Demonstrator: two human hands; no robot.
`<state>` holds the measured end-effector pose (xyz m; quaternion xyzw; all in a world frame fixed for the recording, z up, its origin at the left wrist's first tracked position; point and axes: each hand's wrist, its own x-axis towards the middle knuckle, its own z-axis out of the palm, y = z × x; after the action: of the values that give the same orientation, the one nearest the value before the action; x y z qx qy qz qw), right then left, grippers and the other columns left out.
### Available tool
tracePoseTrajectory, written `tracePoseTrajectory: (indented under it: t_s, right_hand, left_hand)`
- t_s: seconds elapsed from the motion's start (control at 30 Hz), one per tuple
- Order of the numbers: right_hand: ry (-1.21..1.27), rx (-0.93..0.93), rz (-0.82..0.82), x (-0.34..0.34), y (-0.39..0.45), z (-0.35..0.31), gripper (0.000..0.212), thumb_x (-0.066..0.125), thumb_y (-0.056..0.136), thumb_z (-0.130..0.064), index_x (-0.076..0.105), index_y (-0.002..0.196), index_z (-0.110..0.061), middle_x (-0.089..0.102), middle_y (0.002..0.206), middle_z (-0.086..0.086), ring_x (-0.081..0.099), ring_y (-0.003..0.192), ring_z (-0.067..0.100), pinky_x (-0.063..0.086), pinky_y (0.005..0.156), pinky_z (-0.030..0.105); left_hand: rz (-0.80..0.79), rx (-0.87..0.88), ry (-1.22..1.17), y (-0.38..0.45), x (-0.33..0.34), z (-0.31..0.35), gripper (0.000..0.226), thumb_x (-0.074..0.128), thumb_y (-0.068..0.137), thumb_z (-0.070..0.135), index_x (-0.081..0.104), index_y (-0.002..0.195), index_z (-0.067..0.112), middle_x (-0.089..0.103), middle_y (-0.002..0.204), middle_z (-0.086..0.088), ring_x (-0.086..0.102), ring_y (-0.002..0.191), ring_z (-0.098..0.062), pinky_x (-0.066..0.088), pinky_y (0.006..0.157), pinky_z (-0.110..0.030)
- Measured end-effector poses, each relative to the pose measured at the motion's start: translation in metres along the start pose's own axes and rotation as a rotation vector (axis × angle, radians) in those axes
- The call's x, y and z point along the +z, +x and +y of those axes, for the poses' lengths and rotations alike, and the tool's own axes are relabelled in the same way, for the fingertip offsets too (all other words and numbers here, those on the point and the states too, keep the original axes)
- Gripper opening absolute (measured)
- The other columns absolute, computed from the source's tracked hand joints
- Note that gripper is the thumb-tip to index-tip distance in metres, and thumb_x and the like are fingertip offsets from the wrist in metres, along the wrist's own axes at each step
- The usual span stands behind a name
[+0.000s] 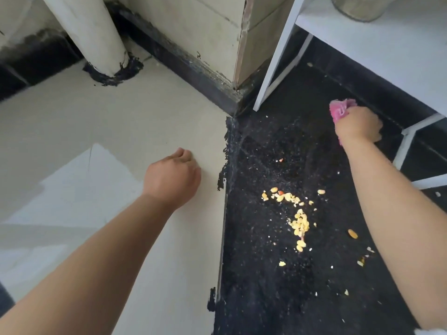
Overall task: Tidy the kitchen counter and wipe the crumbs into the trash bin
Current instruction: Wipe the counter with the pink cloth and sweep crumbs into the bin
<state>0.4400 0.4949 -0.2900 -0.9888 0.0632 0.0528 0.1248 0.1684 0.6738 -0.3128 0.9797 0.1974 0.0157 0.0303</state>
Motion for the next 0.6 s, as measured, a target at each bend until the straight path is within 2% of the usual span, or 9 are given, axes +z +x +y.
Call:
tracePoseTrajectory:
  t_s: [0.1,0.23,0.37,0.47,0.53,0.57,0.6]
  right_hand:
    - [-0.016,-0.136,-0.032,0.006,0.005,-0.021,0.042,0.041,0.095,-0.028,0.054,0.12,0.003,0.053,0.127,0.022,0.041,0.125,0.037,0.037,0.098,0.044]
    - [-0.102,-0.505,-0.104,0.016,-0.02,-0.039,0.027,0.046,0.093,-0.015,0.059,0.115,-0.009,0.057,0.12,0.016,0.039,0.12,0.037,0.036,0.096,0.044]
    - [-0.09,-0.861,-0.191,0.017,-0.067,-0.025,0.035,0.046,0.09,-0.003,0.062,0.118,-0.016,0.058,0.126,0.003,0.04,0.115,0.031,0.034,0.096,0.038]
    - [-0.1,-1.074,-0.349,0.01,-0.097,0.0,0.037,0.043,0.092,-0.002,0.064,0.117,-0.018,0.06,0.126,-0.001,0.043,0.113,0.027,0.034,0.098,0.038]
    - [-0.014,-1.111,-0.388,-0.002,-0.104,0.015,0.036,0.039,0.091,-0.002,0.07,0.108,-0.011,0.066,0.116,0.006,0.05,0.107,0.03,0.036,0.093,0.032]
    - [0.05,-1.103,-0.33,-0.007,-0.101,0.019,0.037,0.037,0.089,-0.006,0.072,0.1,-0.006,0.069,0.108,0.011,0.055,0.1,0.035,0.036,0.087,0.03]
    - [0.099,-1.083,-0.236,-0.013,-0.095,0.02,0.044,0.032,0.085,-0.013,0.073,0.092,-0.003,0.07,0.101,0.016,0.058,0.092,0.038,0.038,0.083,0.031]
  left_hand:
    - [-0.035,0.025,-0.01,-0.001,-0.002,0.001,0.036,0.035,0.076,0.02,0.057,0.049,0.009,0.056,0.053,-0.001,0.059,0.044,-0.015,0.001,0.055,-0.004]
    - [-0.019,0.035,-0.018,-0.002,-0.005,0.003,0.036,0.036,0.077,0.019,0.058,0.05,0.009,0.058,0.054,0.0,0.061,0.048,-0.012,0.005,0.047,-0.006]
    - [-0.019,0.043,-0.006,-0.003,-0.004,0.003,0.037,0.036,0.077,0.02,0.058,0.05,0.008,0.058,0.054,-0.001,0.062,0.048,-0.013,0.001,0.058,-0.003]
    - [-0.03,0.01,-0.001,-0.002,-0.008,0.006,0.036,0.036,0.078,0.019,0.058,0.052,0.006,0.058,0.055,-0.003,0.062,0.048,-0.015,0.002,0.055,-0.004]
    - [-0.107,-0.019,0.033,0.0,-0.016,0.011,0.035,0.036,0.089,0.018,0.063,0.072,0.003,0.063,0.074,-0.007,0.067,0.066,-0.022,0.013,0.044,-0.014]
    - [-0.139,-0.06,0.073,0.003,-0.014,0.011,0.034,0.033,0.095,0.019,0.062,0.086,0.004,0.062,0.087,-0.007,0.065,0.079,-0.026,0.02,0.046,-0.021]
    - [-0.195,-0.095,0.108,0.008,-0.014,0.013,0.033,0.031,0.098,0.021,0.059,0.092,0.006,0.059,0.092,-0.006,0.061,0.085,-0.028,0.022,0.049,-0.022]
